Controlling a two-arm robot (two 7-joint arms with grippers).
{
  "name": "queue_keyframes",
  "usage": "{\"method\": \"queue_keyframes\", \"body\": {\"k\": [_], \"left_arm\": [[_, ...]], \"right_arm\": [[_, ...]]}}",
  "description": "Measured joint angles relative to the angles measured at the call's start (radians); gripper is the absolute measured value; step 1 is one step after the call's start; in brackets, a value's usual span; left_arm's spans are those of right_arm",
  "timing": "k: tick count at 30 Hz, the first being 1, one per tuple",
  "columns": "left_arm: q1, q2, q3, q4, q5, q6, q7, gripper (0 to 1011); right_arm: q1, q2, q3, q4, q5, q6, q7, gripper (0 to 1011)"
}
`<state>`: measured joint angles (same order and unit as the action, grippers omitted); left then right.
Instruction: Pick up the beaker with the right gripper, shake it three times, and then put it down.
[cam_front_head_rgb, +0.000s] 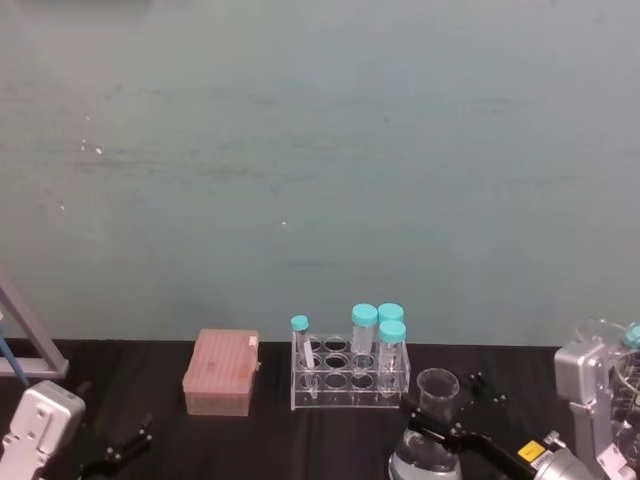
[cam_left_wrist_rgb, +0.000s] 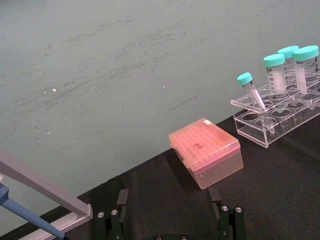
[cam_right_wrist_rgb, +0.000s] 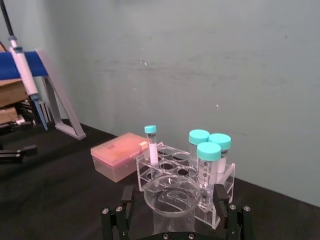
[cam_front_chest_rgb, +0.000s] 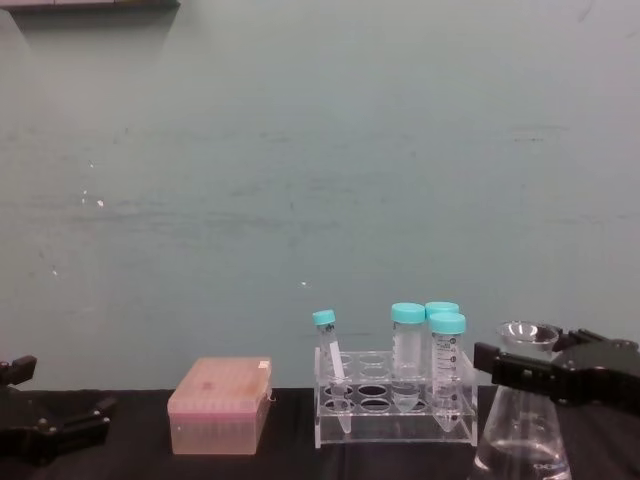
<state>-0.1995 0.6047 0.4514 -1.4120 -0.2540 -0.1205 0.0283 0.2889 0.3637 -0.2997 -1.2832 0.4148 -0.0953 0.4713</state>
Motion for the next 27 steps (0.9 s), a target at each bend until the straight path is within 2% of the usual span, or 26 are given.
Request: {"method": "queue_keyframes", "body": {"k": [8, 15, 18, 22, 25, 27], "left_arm": [[0.000, 0.000, 0.000, 0.000, 0.000, 0.000, 0.000, 1000], [0.000, 0.000, 0.000, 0.000, 0.000, 0.000, 0.000, 1000], [0.000, 0.000, 0.000, 0.000, 0.000, 0.000, 0.000, 1000], [0.000, 0.000, 0.000, 0.000, 0.000, 0.000, 0.000, 1000], [0.000, 0.000, 0.000, 0.000, 0.000, 0.000, 0.000, 1000], [0.000, 0.000, 0.000, 0.000, 0.000, 0.000, 0.000, 1000]], "right_arm": [[-0.018, -0.004, 0.022, -0.015, 0.035, -0.079, 0.034, 1002], [-0.032, -0.037, 0.071, -0.017, 0.084, -0.222, 0.054, 1002], [-0.036, -0.051, 0.093, -0.017, 0.094, -0.250, 0.042, 1002], [-0.043, -0.075, 0.128, -0.016, 0.079, -0.268, -0.024, 1002], [-0.049, -0.088, 0.152, -0.015, 0.036, -0.257, -0.109, 1000], [-0.053, -0.096, 0.168, -0.015, 0.006, -0.231, -0.169, 1002]]}}
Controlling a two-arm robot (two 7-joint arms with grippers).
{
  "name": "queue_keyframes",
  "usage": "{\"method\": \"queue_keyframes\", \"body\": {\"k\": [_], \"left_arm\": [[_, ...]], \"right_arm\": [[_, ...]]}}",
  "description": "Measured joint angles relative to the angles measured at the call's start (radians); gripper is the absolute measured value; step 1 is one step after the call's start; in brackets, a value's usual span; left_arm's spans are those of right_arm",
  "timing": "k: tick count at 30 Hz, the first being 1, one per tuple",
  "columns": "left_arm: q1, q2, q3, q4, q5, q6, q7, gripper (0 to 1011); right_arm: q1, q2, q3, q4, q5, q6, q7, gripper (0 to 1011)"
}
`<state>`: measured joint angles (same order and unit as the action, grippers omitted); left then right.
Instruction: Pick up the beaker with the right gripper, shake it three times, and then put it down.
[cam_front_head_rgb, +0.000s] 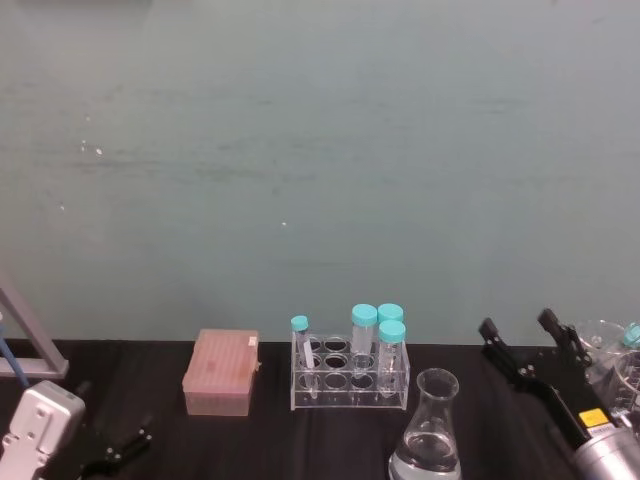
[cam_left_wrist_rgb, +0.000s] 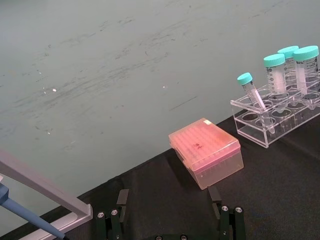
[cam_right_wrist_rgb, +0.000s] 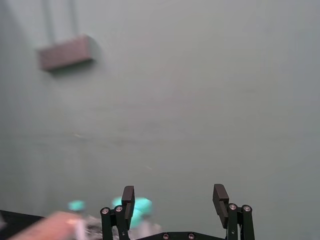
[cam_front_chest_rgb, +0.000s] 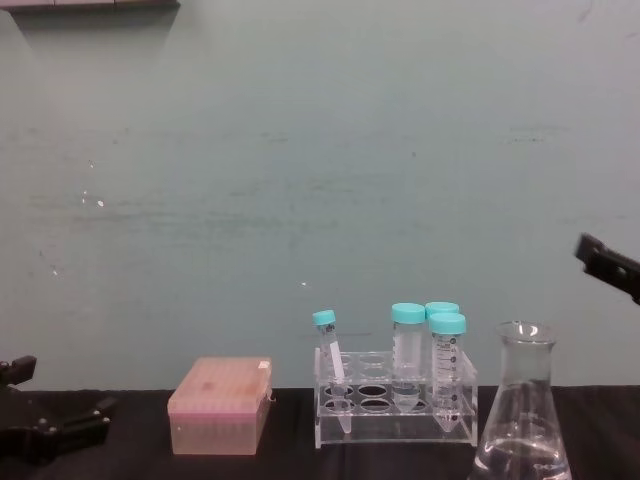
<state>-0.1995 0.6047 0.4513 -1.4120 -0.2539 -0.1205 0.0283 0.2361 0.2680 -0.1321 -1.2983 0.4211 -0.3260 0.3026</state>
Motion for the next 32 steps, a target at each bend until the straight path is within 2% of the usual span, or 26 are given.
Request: {"method": "queue_keyframes", "body": {"k": [5, 8, 17, 32], "left_arm": [[0.000, 0.000, 0.000, 0.000, 0.000, 0.000, 0.000, 1000], [0.000, 0.000, 0.000, 0.000, 0.000, 0.000, 0.000, 1000], [0.000, 0.000, 0.000, 0.000, 0.000, 0.000, 0.000, 1000], [0.000, 0.000, 0.000, 0.000, 0.000, 0.000, 0.000, 1000]], "right_arm": [[-0.008, -0.010, 0.023, -0.004, -0.070, 0.082, -0.122, 1002], [-0.011, -0.014, 0.032, -0.006, -0.086, 0.124, -0.152, 1002], [-0.021, -0.024, 0.048, -0.011, -0.097, 0.207, -0.164, 1002], [-0.019, -0.022, 0.044, -0.011, -0.094, 0.193, -0.158, 1000]]}}
